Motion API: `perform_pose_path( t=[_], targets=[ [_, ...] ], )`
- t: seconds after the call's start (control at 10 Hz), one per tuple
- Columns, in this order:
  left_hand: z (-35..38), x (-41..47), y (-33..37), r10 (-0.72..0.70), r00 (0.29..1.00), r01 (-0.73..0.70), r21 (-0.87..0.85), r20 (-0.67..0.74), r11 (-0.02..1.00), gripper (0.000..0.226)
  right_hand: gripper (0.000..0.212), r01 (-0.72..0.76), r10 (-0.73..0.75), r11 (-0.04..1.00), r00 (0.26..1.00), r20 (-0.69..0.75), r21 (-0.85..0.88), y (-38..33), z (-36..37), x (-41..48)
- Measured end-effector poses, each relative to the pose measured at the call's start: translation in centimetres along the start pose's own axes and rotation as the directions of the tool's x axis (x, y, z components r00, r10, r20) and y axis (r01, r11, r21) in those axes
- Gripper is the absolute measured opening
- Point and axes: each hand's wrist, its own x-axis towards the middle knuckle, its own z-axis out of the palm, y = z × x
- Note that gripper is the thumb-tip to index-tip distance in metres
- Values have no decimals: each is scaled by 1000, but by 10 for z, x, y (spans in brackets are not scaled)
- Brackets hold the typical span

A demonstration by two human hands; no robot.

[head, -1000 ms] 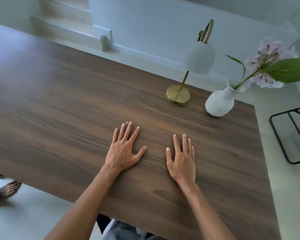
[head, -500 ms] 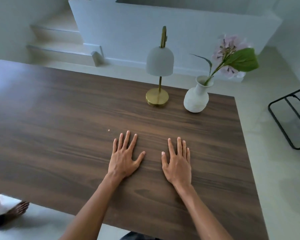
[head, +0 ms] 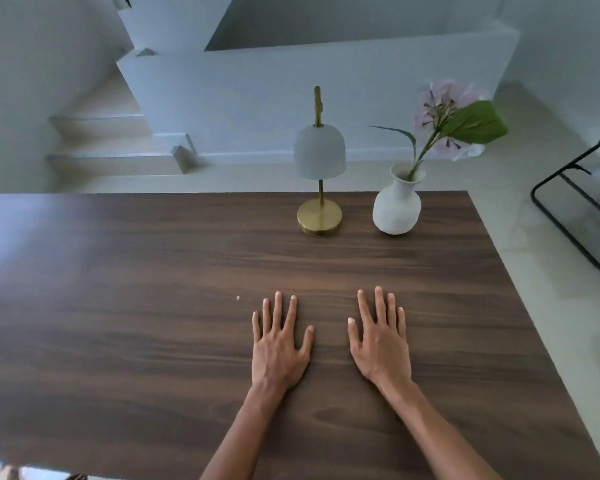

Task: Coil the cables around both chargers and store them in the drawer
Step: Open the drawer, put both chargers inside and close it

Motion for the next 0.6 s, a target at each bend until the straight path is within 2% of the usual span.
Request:
perform_pose_path(
  t=[0.3, 0.4, 0.5, 0.6],
  targets=[
    [1, 5, -2, 30, 1000, -30, -5, 3, 1000, 76, 70, -26, 26, 1000, 997, 73, -11, -8, -3, -1],
    [0, 3, -2, 37, 999, -38, -16, -7, 999, 75, 72, -88, 65, 993, 966, 248, 85, -13, -25, 0],
    [-1, 4, -1, 40, 999, -41, -28, -19, 999, 74, 71, -241, 71, 870, 925, 374, 431, -34, -98, 8],
    [-3, 3, 0, 34, 999, -35, -36, -26, 999, 73, 64, 0, 21, 663, 1000, -19, 748, -64, -210, -1]
  ],
)
